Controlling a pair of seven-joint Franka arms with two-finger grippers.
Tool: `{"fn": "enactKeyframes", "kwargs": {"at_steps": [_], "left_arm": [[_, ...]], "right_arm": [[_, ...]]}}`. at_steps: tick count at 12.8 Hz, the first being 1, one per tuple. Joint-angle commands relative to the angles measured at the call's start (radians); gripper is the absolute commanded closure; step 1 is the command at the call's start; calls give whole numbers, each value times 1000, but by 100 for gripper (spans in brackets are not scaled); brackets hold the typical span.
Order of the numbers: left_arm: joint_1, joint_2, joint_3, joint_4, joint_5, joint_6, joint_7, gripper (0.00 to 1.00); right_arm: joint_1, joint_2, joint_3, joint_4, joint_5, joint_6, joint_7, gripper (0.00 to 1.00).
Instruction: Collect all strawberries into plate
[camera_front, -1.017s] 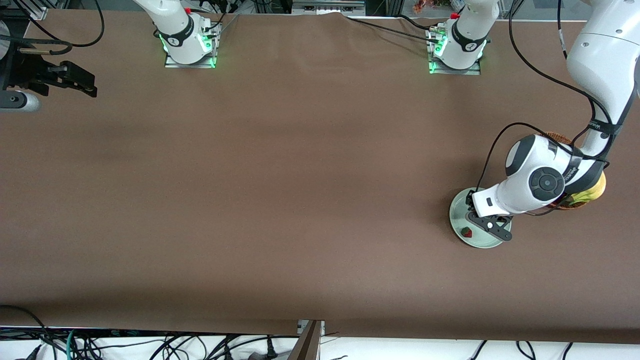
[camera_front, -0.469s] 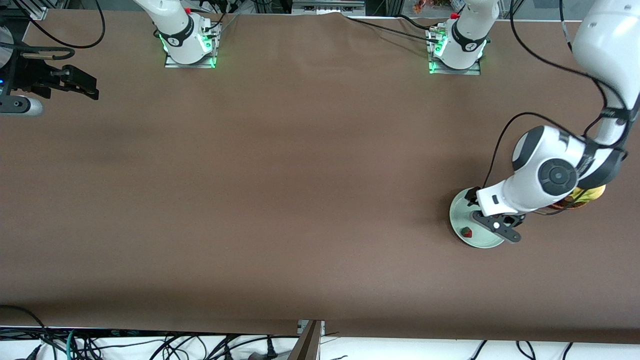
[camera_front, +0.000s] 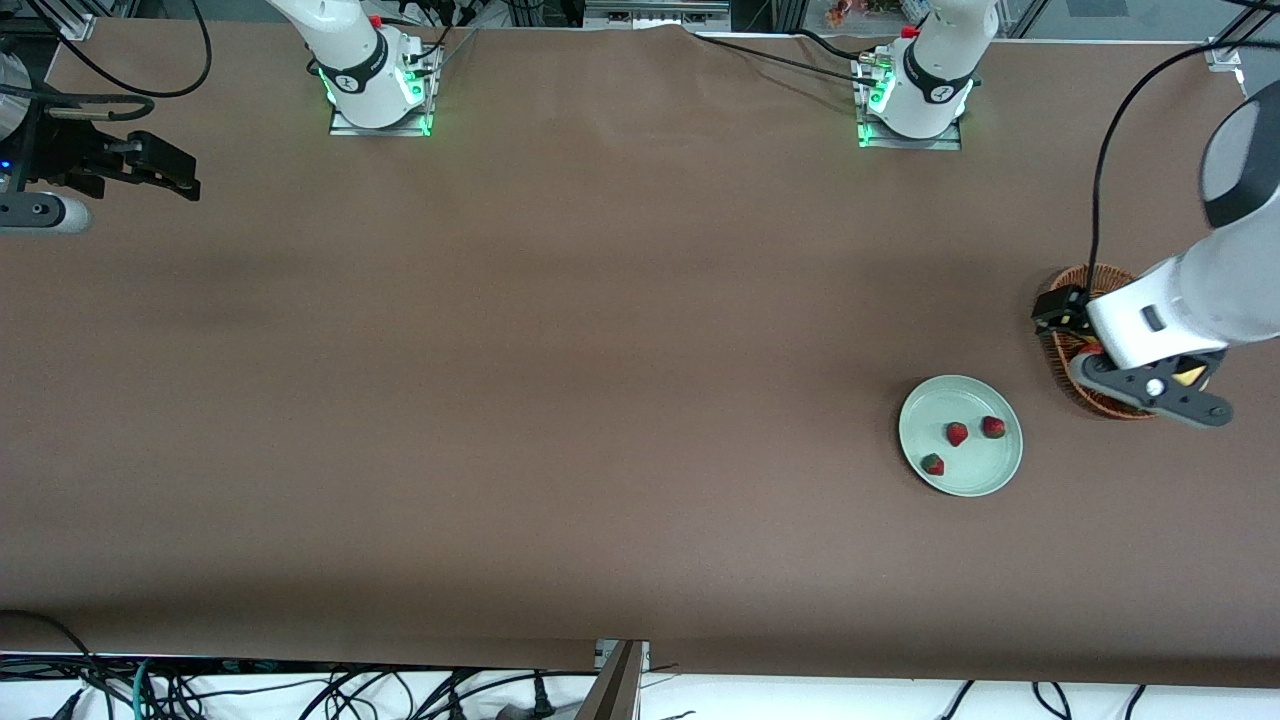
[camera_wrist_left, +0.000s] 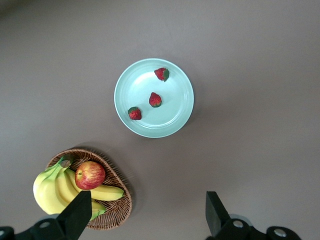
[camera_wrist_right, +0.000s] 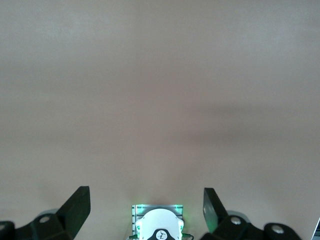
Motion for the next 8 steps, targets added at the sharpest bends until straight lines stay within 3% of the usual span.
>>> {"fn": "enactKeyframes", "kwargs": {"at_steps": [1,2,4,5,8], "left_arm": [[-223,-125,322,-20,-187,-5,-78,0],[-334,-193,496,-69,-295,36,-80,0],[-451,-321,688,-233,-366,138,-73,0],[-511,-378,753,-310,-362,189,-77,0],[-540,-501,778,-489,-354,272,-86,0]], "right_arm": [[-6,-10,5,-5,6,5,-1,0],[-6,-10,5,-4,4,6,-1,0],[-7,-10,5,-5,6,6,-1,0],[-7,-10,5,-5,6,8,-1,0],[-6,-10,5,-5,4,9,-1,0]]}}
